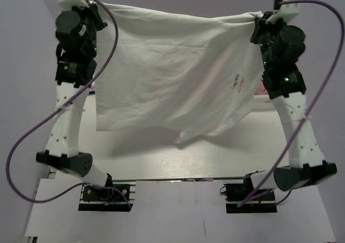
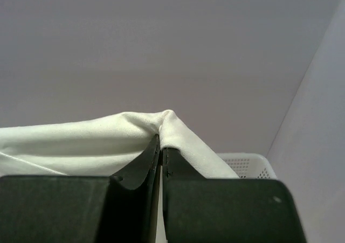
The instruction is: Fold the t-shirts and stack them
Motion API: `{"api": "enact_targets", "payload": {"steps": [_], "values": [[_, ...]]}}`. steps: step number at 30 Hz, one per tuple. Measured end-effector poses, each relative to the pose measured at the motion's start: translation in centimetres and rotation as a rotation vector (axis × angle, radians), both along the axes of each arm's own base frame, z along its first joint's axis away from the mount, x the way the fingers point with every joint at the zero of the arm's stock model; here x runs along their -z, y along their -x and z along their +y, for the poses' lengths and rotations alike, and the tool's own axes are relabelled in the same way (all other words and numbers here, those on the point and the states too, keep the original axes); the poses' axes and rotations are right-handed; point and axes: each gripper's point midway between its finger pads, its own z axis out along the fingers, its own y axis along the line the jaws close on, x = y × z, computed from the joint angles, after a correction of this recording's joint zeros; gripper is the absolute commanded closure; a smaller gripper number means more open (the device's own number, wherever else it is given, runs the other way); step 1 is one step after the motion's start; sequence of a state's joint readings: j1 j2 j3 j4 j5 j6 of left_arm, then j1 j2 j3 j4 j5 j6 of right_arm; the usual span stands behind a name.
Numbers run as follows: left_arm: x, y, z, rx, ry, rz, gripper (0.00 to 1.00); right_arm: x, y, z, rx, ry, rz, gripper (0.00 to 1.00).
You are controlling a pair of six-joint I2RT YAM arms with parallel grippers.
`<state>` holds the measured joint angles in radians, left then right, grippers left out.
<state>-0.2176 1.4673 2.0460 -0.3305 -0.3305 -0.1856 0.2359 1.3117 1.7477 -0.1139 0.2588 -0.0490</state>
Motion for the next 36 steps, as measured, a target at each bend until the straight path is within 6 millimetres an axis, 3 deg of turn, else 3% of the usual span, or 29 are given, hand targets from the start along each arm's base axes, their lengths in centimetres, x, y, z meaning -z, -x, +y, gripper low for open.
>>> {"api": "enact_targets", "payload": {"steps": [6,9,11,13,17,20,23,26,30,33,36], "values": [[7.0,-10.1,-0.6,-0.057,-0.064,0.146,1.00,5.8,-8.7,1.8,0.003,0.029,0.115,1.00],[9.4,-14.6,-0.8,-0.071,-0.077,0.177,1.00,5.7,-13.6,2.6,0.001,0.011,0.099,1.00],[9.4,-17.2,-0.4,-0.077,-0.068,0.150,1.00,3.8,-16.8,3.3,-0.008,-0.014,0.027,1.00],[9.3,-18.0,0.1,-0.073,-0.055,0.131,1.00,2.0,-18.5,3.8,-0.025,-0.041,-0.050,1.00],[8.0,-16.6,1.2,-0.041,-0.027,0.088,1.00,0.6,-17.6,3.8,-0.048,-0.066,-0.115,1.00],[5.1,-14.1,1.5,-0.021,-0.005,0.023,1.00,-0.1,-14.7,3.6,-0.067,-0.067,-0.128,1.00],[3.4,-11.3,1.3,0.005,0.005,-0.018,1.00,-1.1,-11.2,3.2,-0.093,-0.060,-0.155,1.00],[5.5,-8.7,1.1,0.030,0.016,0.007,1.00,-0.7,-8.4,3.4,-0.139,-0.031,-0.177,1.00],[12.5,-8.0,1.0,0.040,0.043,0.128,1.00,7.2,-6.8,3.8,-0.179,-0.005,-0.056,1.00],[19.8,-8.2,0.8,0.041,0.064,0.266,1.00,15.9,-7.1,4.5,-0.218,-0.007,0.122,1.00],[28.2,-6.9,0.8,0.036,0.085,0.432,1.00,24.4,-6.1,5.3,-0.265,-0.015,0.317,1.00]]}}
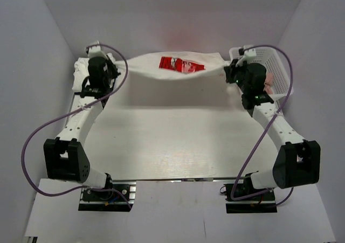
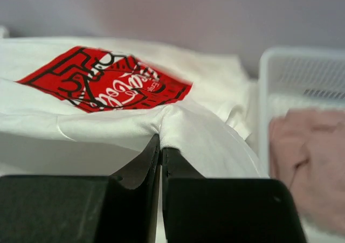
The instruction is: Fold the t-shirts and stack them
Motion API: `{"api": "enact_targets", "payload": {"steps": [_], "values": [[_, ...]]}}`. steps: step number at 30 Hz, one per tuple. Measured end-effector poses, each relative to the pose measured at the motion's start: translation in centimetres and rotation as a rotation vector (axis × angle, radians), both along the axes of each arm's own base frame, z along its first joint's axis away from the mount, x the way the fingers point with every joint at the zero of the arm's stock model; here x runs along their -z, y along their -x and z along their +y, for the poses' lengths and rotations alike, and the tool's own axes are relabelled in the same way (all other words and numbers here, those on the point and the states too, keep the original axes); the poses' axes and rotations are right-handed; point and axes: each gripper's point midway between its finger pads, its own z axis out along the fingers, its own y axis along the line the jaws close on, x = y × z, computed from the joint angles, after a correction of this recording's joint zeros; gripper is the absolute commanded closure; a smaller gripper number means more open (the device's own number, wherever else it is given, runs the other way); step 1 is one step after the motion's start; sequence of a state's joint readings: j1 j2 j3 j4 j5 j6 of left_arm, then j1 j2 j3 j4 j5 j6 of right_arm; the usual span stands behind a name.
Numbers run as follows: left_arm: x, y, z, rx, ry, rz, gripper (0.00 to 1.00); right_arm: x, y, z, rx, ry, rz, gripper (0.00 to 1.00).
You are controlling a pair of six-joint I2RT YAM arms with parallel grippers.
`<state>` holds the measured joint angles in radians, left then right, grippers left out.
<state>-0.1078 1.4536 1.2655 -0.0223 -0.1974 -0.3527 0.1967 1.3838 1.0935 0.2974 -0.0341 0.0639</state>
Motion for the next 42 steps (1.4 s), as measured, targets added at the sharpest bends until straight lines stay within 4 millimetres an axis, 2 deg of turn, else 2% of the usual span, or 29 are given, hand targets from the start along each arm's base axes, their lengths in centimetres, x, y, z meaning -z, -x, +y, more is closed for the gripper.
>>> {"api": "enact_targets", "payload": {"steps": [1,2,4,6,10,13,18,22,29,32,35,39,40,42], "values": [[2.4,0.8,0.0,-0.002,0.005,0.049,1.00,2.4,0.7,0.2,-0.015,0.000,0.060,1.00],[4.2,1.5,0.1,-0.005,0.009,0.085,1.00,3.9,1.3,0.3,-0.026,0.000,0.098,1.00],[6.7,3.1,0.2,-0.009,0.018,0.135,1.00,6.4,2.9,0.6,-0.049,-0.007,0.175,1.00],[8.0,4.6,0.3,-0.013,0.030,0.158,1.00,7.6,4.3,0.6,-0.064,-0.009,0.218,1.00],[9.7,6.6,0.4,-0.023,0.050,0.195,1.00,8.7,6.5,0.5,-0.079,-0.012,0.274,1.00],[11.9,8.2,0.3,-0.045,0.097,0.257,1.00,10.5,8.4,0.4,-0.079,-0.034,0.332,1.00],[16.6,11.7,0.7,-0.130,0.182,0.411,1.00,15.4,12.0,0.7,-0.098,-0.079,0.507,1.00],[18.3,14.3,0.9,-0.183,0.239,0.484,1.00,18.2,14.7,1.0,-0.106,-0.101,0.640,1.00],[21.0,19.5,1.9,-0.325,0.295,0.640,1.00,19.4,19.3,0.5,-0.070,-0.158,0.773,1.00],[22.3,22.0,2.6,-0.399,0.288,0.736,1.00,20.7,21.7,0.1,-0.039,-0.178,0.849,1.00],[23.1,23.5,2.8,-0.431,0.287,0.796,1.00,22.2,23.5,-0.2,-0.014,-0.190,0.931,1.00],[24.9,25.3,3.0,-0.480,0.267,0.910,1.00,23.8,25.6,0.1,-0.006,-0.222,1.042,0.96],[25.4,26.0,3.2,-0.498,0.256,0.947,1.00,24.2,26.1,0.2,-0.004,-0.229,1.070,0.92],[26.0,27.2,3.5,-0.533,0.239,1.002,1.00,25.0,27.3,0.2,0.010,-0.244,1.130,0.89]]}}
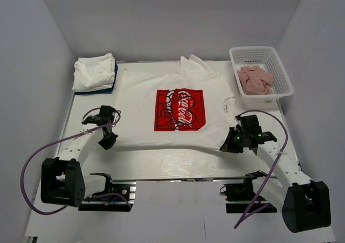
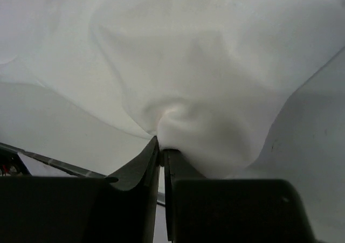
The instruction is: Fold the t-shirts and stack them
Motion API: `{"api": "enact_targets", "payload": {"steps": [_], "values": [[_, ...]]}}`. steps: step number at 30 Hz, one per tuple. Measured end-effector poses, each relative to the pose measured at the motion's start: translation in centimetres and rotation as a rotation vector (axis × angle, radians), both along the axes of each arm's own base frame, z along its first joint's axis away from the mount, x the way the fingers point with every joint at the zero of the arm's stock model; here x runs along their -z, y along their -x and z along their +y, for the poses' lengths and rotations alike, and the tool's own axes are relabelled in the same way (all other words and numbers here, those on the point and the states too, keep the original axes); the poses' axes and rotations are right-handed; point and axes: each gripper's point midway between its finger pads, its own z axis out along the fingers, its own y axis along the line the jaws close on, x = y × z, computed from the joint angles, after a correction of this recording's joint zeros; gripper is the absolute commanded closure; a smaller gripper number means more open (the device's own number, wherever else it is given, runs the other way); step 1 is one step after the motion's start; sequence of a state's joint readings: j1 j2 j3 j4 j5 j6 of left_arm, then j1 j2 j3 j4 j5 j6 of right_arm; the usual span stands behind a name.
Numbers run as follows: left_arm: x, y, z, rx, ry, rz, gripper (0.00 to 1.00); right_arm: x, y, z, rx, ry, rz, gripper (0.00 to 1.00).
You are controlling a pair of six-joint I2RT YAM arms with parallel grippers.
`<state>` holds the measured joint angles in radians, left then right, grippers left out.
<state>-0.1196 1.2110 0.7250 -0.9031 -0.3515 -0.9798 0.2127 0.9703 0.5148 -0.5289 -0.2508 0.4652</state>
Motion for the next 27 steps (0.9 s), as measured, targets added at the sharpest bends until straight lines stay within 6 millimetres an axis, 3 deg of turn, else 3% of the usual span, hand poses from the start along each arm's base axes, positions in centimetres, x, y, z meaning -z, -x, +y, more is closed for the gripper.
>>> {"api": "enact_targets", "payload": {"steps": [1,2,3,4,5,6,7,12,15,19,21,23,27], "values": [[0.1,0.6,0.1,-0.009,-0.006,0.025,0.88,0.4,0.6,-0.1,0.009,0.001,0.030,0.87],[0.1,1.2,0.2,-0.018,-0.008,0.044,0.72,0.6,1.2,-0.1,0.021,0.003,0.063,0.75],[0.1,1.6,0.2,-0.016,-0.008,0.057,0.49,0.8,1.7,-0.3,0.038,0.009,0.091,0.69],[0.0,1.9,0.3,-0.017,-0.007,0.067,0.41,1.0,2.1,-0.5,0.054,0.017,0.113,0.62],[-0.3,2.2,0.3,-0.024,-0.004,0.077,0.34,1.1,2.5,-0.7,0.068,0.028,0.139,0.36],[-0.6,2.3,0.3,-0.027,-0.004,0.082,0.19,1.2,3.0,-0.9,0.086,0.035,0.168,0.10],[-1.2,2.4,0.4,-0.032,-0.007,0.087,0.00,1.3,3.7,-1.2,0.084,0.049,0.195,0.10],[-5.6,0.9,0.8,-0.034,-0.027,0.036,0.00,-0.6,3.7,-2.1,0.107,0.103,0.207,0.10],[-8.0,-1.0,0.8,-0.011,-0.028,-0.059,0.00,-3.7,0.6,-2.8,0.134,0.147,0.084,0.10],[-8.9,-4.0,-0.3,0.070,0.011,-0.162,0.00,-6.9,-3.8,-3.2,0.162,0.173,-0.091,0.10],[-8.7,-6.1,-1.6,0.128,0.052,-0.206,0.00,-6.6,-4.9,-2.8,0.146,0.166,-0.098,0.10],[-7.9,-8.5,-3.0,0.194,0.095,-0.239,0.00,-5.0,-5.3,-1.9,0.112,0.145,-0.054,0.10],[-5.1,-12.0,-5.0,0.282,0.161,-0.243,0.00,-0.7,-3.6,-0.4,0.021,0.104,0.091,0.10]]}}
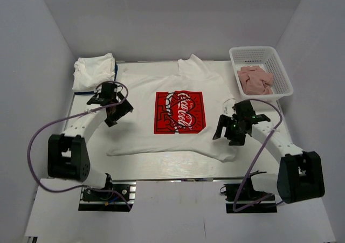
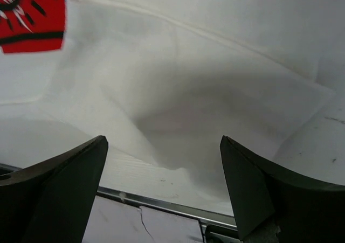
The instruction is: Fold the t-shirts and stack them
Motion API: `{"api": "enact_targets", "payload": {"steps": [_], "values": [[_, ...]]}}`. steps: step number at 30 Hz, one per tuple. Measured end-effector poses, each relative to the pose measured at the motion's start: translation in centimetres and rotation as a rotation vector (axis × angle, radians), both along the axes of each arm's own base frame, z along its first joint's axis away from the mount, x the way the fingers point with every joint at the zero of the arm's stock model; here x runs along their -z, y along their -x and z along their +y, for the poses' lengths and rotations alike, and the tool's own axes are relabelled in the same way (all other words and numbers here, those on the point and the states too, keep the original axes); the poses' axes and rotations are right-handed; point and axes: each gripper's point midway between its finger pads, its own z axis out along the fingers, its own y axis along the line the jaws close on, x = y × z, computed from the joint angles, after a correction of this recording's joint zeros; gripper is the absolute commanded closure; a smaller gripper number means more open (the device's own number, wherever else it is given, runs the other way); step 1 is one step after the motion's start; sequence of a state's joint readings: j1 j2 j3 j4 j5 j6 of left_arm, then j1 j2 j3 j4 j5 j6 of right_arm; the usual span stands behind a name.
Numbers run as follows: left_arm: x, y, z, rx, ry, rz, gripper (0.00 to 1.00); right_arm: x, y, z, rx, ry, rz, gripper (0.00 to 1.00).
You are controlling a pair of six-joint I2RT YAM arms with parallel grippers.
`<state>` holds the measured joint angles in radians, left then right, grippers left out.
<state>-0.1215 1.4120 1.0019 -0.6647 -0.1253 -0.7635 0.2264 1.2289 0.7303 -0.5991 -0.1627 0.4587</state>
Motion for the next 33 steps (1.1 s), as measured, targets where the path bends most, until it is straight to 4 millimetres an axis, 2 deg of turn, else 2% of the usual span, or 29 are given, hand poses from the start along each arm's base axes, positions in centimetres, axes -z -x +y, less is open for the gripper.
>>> {"api": "enact_targets", "payload": {"steps": [2,4,5,7,8,9,10,17,18,20,21,24,28,31,33], "values": [[2.2,-1.3,-0.8,0.043,0.020,0.022,0.00,1.5,1.2,0.5,-0.041,-0.007,0.066,0.16],[4.2,-1.8,-1.3,0.069,0.029,0.054,0.00,2.5,2.2,1.0,-0.072,-0.016,0.117,0.24],[5.1,-1.9,-1.3,0.075,0.026,0.073,0.00,2.9,2.8,1.2,-0.086,-0.023,0.140,0.40],[6.7,-1.7,-1.3,0.082,0.019,0.111,0.00,3.2,3.8,1.6,-0.107,-0.033,0.169,0.66],[7.3,-1.6,-1.2,0.085,0.017,0.125,0.00,3.2,4.4,1.6,-0.111,-0.032,0.183,0.93],[7.4,-1.6,-1.2,0.089,0.014,0.126,0.00,3.0,4.9,1.6,-0.117,-0.032,0.190,1.00],[7.4,-1.7,-1.2,0.091,0.012,0.121,0.00,2.7,5.3,1.6,-0.118,-0.035,0.195,1.00],[7.5,-2.0,-1.0,0.094,0.000,0.114,0.00,0.7,8.7,1.2,-0.115,-0.051,0.263,1.00],[7.5,-2.0,-1.0,0.093,-0.001,0.113,0.00,0.5,9.2,1.0,-0.110,-0.045,0.276,0.68],[7.5,-2.0,-1.0,0.093,-0.002,0.113,0.00,-0.1,9.5,0.6,-0.102,-0.024,0.287,0.36],[7.5,-2.1,-0.9,0.094,-0.006,0.113,0.00,-0.5,9.4,0.4,-0.098,-0.012,0.284,0.10],[7.6,-2.3,-0.6,0.090,-0.023,0.111,0.00,-1.1,8.9,-0.1,-0.108,0.025,0.269,0.10],[7.7,-2.8,-0.2,0.081,-0.047,0.115,0.00,-0.6,8.3,-0.7,-0.091,0.073,0.276,0.10],[7.8,-3.3,0.1,0.073,-0.066,0.118,0.00,-0.3,6.6,-1.1,-0.070,0.114,0.253,0.10],[7.8,-3.7,0.3,0.069,-0.079,0.125,0.00,-0.1,4.7,-1.2,-0.059,0.147,0.236,0.10]]}}
